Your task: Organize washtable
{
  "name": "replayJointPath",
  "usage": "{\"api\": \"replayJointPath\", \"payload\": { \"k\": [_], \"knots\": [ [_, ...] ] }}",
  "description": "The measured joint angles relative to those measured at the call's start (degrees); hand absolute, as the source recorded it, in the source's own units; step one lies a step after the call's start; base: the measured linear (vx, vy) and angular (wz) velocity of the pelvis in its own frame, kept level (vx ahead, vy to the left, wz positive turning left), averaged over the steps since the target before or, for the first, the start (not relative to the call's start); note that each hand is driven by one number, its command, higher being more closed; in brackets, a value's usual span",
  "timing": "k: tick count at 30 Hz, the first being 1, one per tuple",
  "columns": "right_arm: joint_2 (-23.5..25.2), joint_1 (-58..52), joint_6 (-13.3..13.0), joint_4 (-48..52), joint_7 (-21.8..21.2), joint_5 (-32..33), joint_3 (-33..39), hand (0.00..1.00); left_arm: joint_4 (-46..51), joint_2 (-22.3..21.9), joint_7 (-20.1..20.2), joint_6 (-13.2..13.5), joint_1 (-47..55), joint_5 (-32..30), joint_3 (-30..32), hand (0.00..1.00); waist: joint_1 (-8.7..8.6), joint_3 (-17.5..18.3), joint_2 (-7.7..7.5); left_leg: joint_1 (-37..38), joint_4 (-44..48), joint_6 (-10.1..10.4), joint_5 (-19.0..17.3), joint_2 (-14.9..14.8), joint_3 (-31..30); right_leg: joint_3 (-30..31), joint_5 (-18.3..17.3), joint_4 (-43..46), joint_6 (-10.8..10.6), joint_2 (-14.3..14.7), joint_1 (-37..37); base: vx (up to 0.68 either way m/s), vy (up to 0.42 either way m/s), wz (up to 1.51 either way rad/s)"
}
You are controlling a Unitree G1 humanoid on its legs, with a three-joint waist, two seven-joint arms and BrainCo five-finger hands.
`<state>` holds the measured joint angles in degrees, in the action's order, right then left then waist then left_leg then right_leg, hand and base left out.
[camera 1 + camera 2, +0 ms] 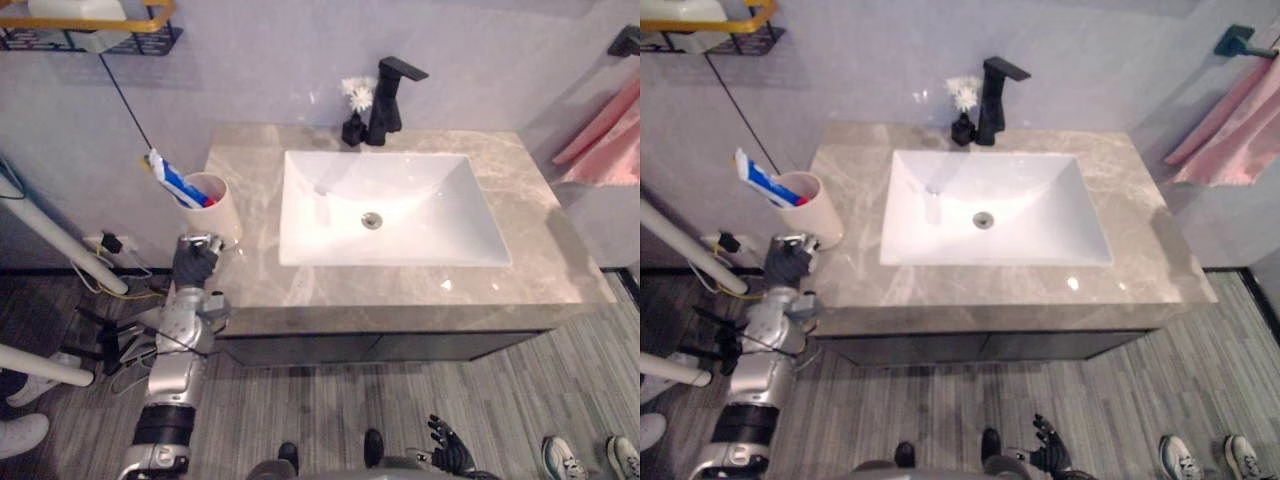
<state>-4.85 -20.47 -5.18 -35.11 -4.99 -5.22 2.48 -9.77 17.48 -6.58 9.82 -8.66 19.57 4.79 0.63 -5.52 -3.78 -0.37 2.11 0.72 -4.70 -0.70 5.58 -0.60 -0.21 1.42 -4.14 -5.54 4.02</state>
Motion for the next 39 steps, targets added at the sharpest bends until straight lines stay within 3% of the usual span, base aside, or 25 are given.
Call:
{"api": "replayJointPath", "payload": {
  "k": [12, 19, 32, 39],
  "knots": [
    [-0.1, 1.1, 0.0, 0.0, 0.0, 0.1, 0.1, 0.0, -3.0, 2.3, 0.1, -0.1, -4.4, -0.1, -0.2, 1.0, -0.11, -1.7, 0.16, 0.0, -0.4, 0.1, 0.1, -0.2, 0.0, 0.5, 0.4, -0.9, 0.1, 0.4, -0.1, -0.01, -0.002, -0.01],
    [-0.2, 2.3, -0.3, 0.0, 0.0, 0.1, 1.2, 0.0, -5.8, 5.7, 0.2, -0.5, -8.3, -1.7, -0.8, 1.0, -1.42, -3.2, -0.06, 0.0, -0.4, 0.1, 0.1, -0.2, 0.1, 0.6, 0.5, -1.1, 0.3, 0.4, -0.2, 0.0, 0.0, 0.0],
    [-0.2, 2.9, -0.8, 0.0, 0.1, 0.1, 1.3, 0.0, -8.8, 7.2, -0.1, -0.4, -16.3, -1.8, -2.6, 1.0, -1.58, -6.0, -0.03, -2.4, 0.3, 0.1, 0.1, -0.2, 0.6, 1.4, 1.0, -0.8, 0.3, 0.4, 2.2, -0.01, 0.001, -0.01],
    [-0.2, 3.2, -0.8, 1.1, 0.3, 0.2, 1.3, 0.0, -8.8, 8.4, -0.1, -0.4, -19.9, -1.7, -3.0, 1.0, -1.76, -8.0, -0.79, -4.1, 1.6, 0.0, 0.0, -0.2, 0.7, 2.2, 1.3, -0.1, 0.4, 0.4, 3.7, -0.03, 0.006, -0.02]
  ]
}}
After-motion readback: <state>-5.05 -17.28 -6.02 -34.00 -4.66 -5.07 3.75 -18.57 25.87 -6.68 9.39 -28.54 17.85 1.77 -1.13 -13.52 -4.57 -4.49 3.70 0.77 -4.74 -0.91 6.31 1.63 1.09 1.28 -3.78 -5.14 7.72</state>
